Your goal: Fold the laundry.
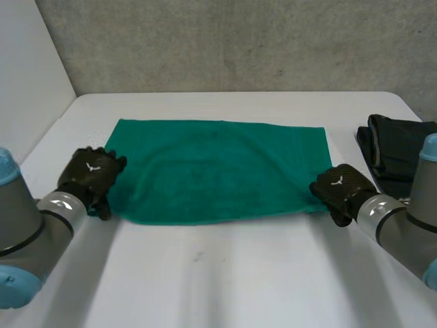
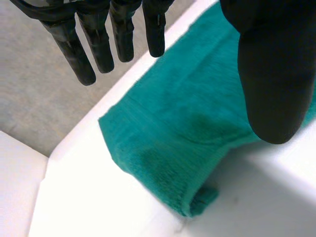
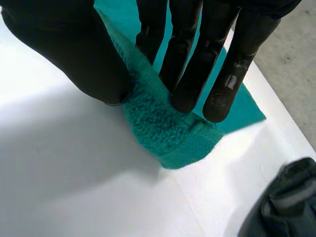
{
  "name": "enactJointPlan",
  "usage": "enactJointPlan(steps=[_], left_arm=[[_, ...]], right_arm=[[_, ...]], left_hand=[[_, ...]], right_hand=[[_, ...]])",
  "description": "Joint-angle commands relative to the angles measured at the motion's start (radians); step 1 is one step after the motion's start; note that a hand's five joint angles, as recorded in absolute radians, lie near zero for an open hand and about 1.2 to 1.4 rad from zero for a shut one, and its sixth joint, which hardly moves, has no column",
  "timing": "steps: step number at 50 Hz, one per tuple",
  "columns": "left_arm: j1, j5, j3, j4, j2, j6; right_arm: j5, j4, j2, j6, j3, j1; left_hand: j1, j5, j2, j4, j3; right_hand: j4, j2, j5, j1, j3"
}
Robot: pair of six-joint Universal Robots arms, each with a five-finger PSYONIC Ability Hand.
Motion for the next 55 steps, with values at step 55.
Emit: enactJointPlan(steps=[55], left_arm=[[0.185, 0.121, -0.109, -0.61, 0.081, 0.312]], right_arm=[[-0.015, 0.729, -0.125, -0.33, -0.013, -0.097]], left_hand=[[1.1, 1.103, 1.093, 1.1, 1.087]], right_hand=[[0.207, 0.23, 0.23, 0.414, 0.216]])
